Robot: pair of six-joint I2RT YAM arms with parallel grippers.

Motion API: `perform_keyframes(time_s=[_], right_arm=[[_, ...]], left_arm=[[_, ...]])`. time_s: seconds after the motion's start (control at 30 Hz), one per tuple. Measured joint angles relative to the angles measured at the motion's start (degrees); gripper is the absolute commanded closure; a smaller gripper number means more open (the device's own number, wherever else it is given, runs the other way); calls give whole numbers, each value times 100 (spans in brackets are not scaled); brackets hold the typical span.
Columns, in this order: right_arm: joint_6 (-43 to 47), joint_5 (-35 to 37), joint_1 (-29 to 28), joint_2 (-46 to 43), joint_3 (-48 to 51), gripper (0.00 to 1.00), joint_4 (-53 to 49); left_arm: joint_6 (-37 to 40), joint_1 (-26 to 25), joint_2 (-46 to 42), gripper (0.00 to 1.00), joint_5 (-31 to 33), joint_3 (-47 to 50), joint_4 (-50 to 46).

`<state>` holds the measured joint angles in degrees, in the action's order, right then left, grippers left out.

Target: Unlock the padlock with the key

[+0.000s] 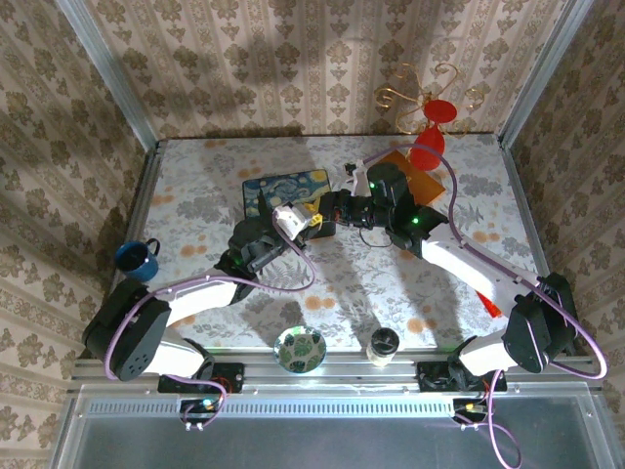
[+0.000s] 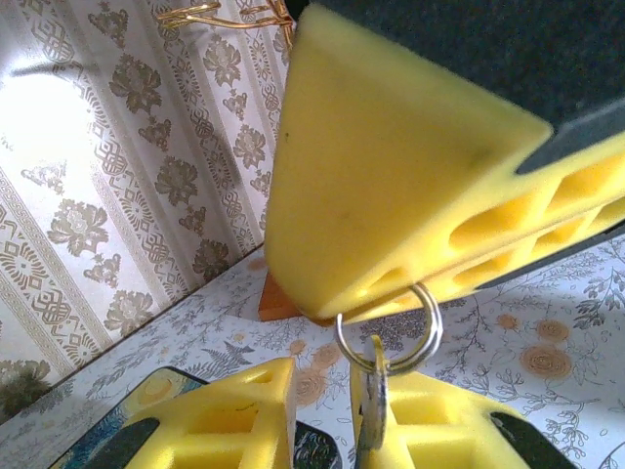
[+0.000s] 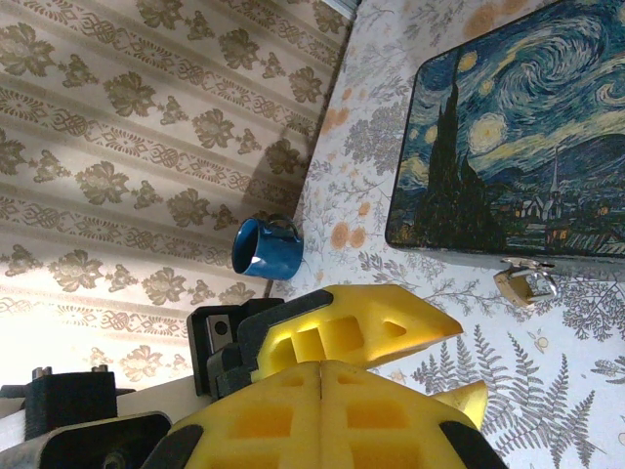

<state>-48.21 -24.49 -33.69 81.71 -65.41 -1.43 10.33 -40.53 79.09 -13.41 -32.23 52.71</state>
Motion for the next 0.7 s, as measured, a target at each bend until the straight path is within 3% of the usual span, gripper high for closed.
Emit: perform_keyframes(time_s=[0.37,0.53,0.7], right_arm=[[0,26,0,-136,26,100,-22],[24,79,0,-181,26,100,-140],[96,133,-11,-337,26,73,-284]], left_arm=[[66,-59,4,100,55,11,24],[273,-70,-68,100,125,11,-74],[820,-142,-354,100,367,9,-365]])
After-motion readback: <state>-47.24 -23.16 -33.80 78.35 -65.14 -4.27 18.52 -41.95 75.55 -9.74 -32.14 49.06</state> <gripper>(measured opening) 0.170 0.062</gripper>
